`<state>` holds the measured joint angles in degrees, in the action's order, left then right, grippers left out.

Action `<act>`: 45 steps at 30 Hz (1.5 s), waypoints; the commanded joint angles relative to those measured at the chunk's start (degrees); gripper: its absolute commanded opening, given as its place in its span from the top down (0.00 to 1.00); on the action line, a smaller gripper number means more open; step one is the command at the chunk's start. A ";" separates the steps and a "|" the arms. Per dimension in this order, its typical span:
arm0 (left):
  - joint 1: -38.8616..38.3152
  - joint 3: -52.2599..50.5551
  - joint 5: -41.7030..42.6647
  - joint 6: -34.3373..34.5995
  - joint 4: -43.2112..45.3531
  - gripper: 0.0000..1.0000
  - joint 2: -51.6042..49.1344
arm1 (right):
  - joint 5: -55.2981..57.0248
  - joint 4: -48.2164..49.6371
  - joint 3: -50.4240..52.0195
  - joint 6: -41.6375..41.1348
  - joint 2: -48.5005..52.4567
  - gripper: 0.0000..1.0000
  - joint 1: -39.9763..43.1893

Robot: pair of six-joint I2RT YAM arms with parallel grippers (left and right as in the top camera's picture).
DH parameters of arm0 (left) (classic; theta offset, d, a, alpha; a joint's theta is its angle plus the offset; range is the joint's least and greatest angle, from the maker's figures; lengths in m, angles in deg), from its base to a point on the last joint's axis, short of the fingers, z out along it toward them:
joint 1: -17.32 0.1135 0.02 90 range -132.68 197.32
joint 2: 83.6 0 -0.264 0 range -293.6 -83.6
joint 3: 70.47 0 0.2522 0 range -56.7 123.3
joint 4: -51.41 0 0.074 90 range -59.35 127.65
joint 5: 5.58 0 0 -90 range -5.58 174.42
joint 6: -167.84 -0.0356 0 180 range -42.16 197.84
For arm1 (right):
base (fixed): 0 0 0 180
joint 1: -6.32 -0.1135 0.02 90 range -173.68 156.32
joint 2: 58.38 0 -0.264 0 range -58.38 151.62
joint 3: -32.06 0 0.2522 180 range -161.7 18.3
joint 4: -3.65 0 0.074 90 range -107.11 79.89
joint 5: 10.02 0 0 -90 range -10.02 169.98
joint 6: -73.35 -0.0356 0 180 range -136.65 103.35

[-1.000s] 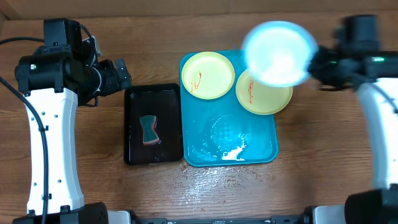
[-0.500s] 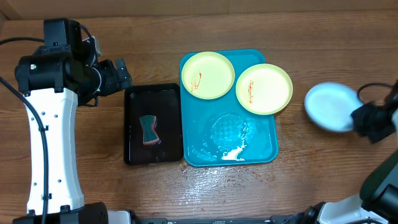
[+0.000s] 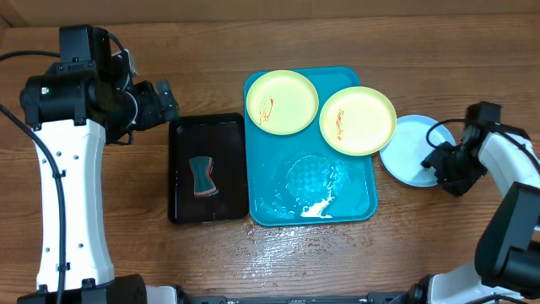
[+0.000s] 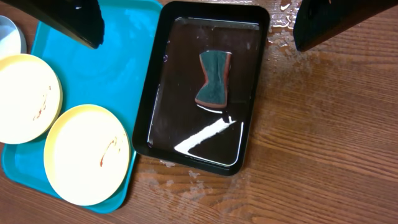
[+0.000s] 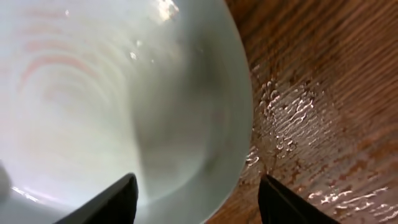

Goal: Clean dirty plates on tray and stack at the side
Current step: 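Carry the white plate right and set it on the table beside the tray, then drag the yellow plate toward the tray center with the right gripper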

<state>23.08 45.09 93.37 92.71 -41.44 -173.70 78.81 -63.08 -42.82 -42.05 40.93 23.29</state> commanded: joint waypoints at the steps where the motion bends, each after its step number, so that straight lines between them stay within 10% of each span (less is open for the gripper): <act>1: 0.22 1.29 -0.35 -0.74 0.04 0.03 0.55 | 1.14 -0.04 -5.35 1.55 -5.07 0.36 -1.62; 7: 0.22 1.29 -0.31 -0.76 0.02 0.03 0.55 | -12.17 7.72 -8.98 16.11 -8.37 0.36 -8.39; 16: 0.20 1.29 1.73 -2.95 0.02 0.03 0.55 | -3.54 19.06 -6.75 16.50 -0.42 0.37 -15.02; 20: 0.22 1.29 1.64 -3.17 0.07 0.03 0.55 | -3.37 21.51 -6.75 16.50 6.01 0.47 -15.41; 24: 0.20 1.29 1.64 -3.61 0.07 0.03 0.55 | -3.39 21.88 -6.78 16.48 7.50 0.80 -15.41; 26: 0.22 1.29 1.64 -3.61 0.20 0.03 0.55 | -3.41 20.72 -7.52 16.24 7.32 0.96 -15.41; 45: -1.97 1.29 2.05 -4.68 0.17 0.03 0.55 | -10.49 -7.32 -7.58 13.22 -5.75 0.96 -25.09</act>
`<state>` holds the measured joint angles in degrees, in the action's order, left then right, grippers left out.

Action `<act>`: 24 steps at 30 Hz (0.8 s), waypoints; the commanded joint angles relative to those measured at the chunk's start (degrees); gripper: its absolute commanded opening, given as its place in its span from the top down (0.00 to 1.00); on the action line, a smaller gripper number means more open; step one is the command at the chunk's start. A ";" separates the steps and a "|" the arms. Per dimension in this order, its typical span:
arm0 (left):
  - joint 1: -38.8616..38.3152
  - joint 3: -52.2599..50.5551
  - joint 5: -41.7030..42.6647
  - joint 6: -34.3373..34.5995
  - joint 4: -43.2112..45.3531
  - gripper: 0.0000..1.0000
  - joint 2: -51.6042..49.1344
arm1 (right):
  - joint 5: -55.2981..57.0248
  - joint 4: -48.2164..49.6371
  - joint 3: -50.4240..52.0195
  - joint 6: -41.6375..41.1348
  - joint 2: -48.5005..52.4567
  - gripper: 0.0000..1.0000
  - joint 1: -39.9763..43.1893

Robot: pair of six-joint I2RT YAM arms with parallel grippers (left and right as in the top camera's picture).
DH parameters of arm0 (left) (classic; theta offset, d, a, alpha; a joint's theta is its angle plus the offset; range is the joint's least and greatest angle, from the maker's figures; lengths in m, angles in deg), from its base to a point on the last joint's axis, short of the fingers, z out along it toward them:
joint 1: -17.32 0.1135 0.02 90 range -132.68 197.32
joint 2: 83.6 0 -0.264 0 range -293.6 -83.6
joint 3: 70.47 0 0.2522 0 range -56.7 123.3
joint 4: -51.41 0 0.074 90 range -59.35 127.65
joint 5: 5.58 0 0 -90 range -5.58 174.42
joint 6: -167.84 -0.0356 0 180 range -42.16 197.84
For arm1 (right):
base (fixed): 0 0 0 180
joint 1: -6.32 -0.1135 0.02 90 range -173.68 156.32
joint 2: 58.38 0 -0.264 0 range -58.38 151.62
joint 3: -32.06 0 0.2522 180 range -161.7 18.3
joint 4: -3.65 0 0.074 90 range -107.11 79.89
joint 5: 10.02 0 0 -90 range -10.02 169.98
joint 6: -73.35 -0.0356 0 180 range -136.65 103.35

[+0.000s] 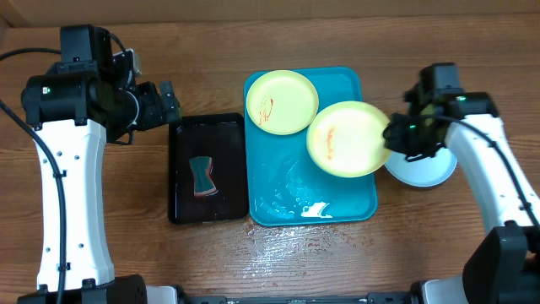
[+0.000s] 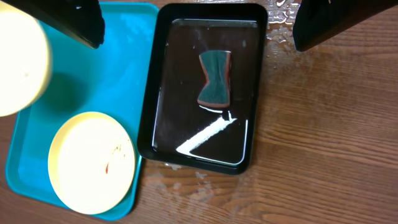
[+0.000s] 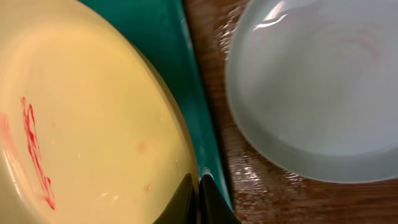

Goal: Clean dirty plates on tray and stack at the side
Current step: 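Drag the yellow plate toward the tray center with the right gripper, then grasp the sponge with the left gripper and bring it to the yellow plate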

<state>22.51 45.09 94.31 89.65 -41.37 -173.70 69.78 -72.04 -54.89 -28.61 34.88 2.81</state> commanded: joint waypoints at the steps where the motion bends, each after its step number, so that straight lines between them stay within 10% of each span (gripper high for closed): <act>1: -1.75 1.29 1.09 -1.62 0.09 0.03 0.55 | -1.46 3.52 6.49 -0.22 0.31 0.96 -6.16; 13: -3.37 0.94 0.63 -2.36 -2.73 0.03 0.37 | 8.55 28.02 22.08 -8.35 0.28 0.96 -14.16; 16: -3.39 -0.50 0.59 -1.46 -3.52 0.05 0.09 | 6.51 25.27 20.28 -4.68 0.07 0.55 -14.10; 24: -4.44 -18.21 0.57 2.38 4.94 0.16 -0.61 | 7.56 12.79 11.13 -4.09 -4.35 0.53 -14.05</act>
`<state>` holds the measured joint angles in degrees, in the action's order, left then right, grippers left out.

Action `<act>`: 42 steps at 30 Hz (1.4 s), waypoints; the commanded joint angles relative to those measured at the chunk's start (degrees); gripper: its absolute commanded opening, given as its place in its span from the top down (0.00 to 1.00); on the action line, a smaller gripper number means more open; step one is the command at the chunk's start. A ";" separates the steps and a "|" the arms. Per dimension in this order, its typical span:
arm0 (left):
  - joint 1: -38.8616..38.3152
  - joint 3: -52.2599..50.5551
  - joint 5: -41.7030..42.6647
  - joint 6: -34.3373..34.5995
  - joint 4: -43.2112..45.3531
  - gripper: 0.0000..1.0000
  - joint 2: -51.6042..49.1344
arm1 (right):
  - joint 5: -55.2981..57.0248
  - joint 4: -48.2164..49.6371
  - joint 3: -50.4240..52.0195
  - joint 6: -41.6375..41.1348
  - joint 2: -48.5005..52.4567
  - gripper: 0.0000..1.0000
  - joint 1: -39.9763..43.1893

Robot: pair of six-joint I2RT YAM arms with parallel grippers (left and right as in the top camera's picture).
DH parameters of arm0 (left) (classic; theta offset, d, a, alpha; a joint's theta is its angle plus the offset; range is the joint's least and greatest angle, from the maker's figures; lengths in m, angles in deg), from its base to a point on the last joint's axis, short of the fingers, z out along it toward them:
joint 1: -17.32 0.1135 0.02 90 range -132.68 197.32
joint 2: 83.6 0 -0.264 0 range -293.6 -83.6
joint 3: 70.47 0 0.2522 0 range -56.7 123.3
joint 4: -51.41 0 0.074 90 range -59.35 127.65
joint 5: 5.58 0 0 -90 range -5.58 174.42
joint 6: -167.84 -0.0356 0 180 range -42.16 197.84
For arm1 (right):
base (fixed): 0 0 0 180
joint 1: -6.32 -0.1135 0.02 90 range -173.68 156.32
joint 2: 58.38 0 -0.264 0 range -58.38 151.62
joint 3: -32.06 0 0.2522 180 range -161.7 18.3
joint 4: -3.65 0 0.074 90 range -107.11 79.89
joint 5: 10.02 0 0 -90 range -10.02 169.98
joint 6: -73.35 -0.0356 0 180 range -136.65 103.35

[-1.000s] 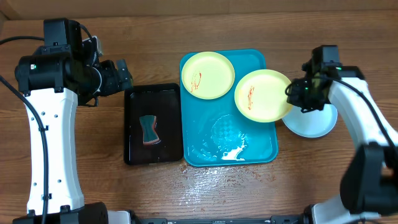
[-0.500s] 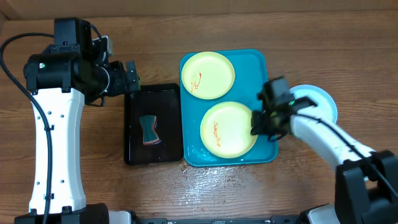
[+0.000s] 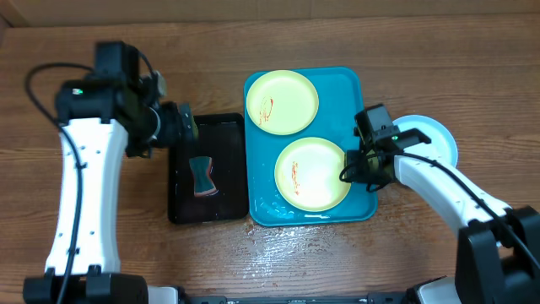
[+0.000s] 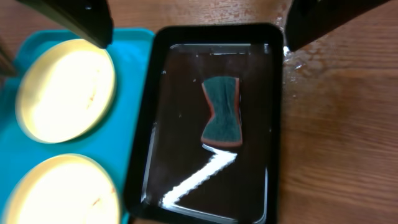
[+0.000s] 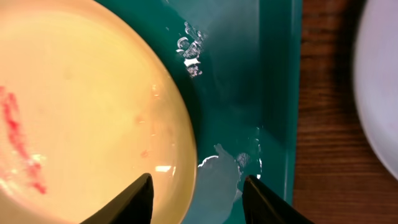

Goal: Clean dirty plates on tray and stack at the side
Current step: 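Grasp the sponge with the left gripper and bring it to the yellow plate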

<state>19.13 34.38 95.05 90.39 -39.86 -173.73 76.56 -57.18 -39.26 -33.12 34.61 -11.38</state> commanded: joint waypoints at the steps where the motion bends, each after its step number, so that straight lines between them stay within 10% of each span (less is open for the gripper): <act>1: -1.22 -10.45 -0.35 1.92 5.81 0.18 -0.59 | 0.76 -3.06 -5.16 0.37 -4.83 0.53 0.13; 20: -5.95 -29.90 -9.57 5.55 30.27 0.46 -9.01 | -7.23 -7.91 -5.51 0.15 -8.22 0.78 0.07; 28: -5.95 -29.73 -7.80 7.19 33.51 0.96 -14.03 | -7.23 -9.64 -5.51 0.15 -8.22 0.80 0.07; 34: -5.95 -24.70 -7.58 7.02 27.08 0.94 -14.01 | -7.21 -9.73 -5.51 0.17 -8.22 0.81 0.07; 42: -6.03 -20.72 -5.40 5.35 19.56 0.51 -14.03 | -7.19 -10.14 -5.51 0.15 -8.22 0.81 0.07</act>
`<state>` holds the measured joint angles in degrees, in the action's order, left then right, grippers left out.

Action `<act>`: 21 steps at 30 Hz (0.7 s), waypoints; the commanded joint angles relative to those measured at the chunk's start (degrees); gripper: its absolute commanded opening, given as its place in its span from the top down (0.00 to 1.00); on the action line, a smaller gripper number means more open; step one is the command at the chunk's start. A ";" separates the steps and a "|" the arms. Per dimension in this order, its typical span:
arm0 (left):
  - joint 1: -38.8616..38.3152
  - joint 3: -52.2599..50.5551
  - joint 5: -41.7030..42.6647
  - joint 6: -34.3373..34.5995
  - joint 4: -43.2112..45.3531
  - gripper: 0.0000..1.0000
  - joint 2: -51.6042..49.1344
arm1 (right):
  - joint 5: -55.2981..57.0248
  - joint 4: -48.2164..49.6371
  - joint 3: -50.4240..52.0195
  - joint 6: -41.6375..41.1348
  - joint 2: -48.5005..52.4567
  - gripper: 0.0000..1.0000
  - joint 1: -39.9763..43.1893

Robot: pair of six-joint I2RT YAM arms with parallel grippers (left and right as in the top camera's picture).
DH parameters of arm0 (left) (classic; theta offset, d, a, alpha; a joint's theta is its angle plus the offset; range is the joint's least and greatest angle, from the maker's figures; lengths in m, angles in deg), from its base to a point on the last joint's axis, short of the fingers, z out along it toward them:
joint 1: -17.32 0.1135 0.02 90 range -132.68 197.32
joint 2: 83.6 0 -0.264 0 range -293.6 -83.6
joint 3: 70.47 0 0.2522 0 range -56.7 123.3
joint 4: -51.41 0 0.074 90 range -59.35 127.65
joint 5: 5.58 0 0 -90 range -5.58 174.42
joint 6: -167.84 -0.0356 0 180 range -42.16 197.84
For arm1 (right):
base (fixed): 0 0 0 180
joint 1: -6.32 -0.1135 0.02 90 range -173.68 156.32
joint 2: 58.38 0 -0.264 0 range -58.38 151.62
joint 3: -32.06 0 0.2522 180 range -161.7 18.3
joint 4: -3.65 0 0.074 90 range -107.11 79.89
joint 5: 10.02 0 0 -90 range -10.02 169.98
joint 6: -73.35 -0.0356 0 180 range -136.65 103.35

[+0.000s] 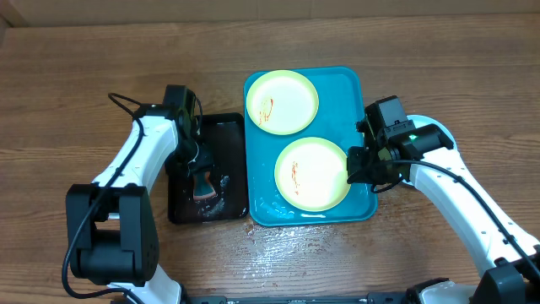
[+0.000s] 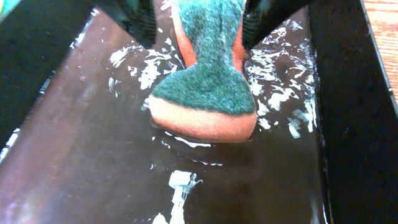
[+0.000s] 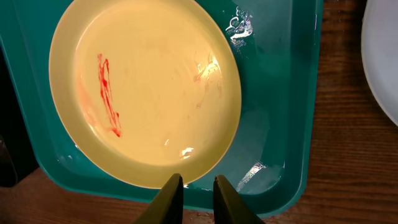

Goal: Clean dirty plates on tray and stack at the side
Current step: 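Grasp the sponge with the left gripper and bring it to the yellow plate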

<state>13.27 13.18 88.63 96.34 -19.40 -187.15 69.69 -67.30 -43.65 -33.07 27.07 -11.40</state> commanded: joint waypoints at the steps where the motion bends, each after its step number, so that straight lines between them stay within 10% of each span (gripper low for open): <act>1: -0.17 -0.28 0.20 -0.55 -0.74 0.50 -0.61 | -0.33 -0.02 -1.11 0.13 -0.68 0.81 0.09; 7: -0.15 -6.62 -1.84 -0.52 4.07 0.54 -0.72 | -0.33 -0.22 -1.11 0.11 -0.68 0.82 0.09; 12: -0.15 -8.94 -1.40 -0.52 7.54 0.96 -0.70 | 0.20 0.02 -1.11 -0.35 -0.68 0.82 0.11; 21: -0.15 6.49 -1.44 -0.76 -5.68 0.96 -0.52 | 5.51 2.27 -1.11 -6.38 -0.66 0.79 4.55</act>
<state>13.27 11.11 87.55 95.88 -22.31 -187.69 73.15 -65.84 -43.65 -36.98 27.07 -9.32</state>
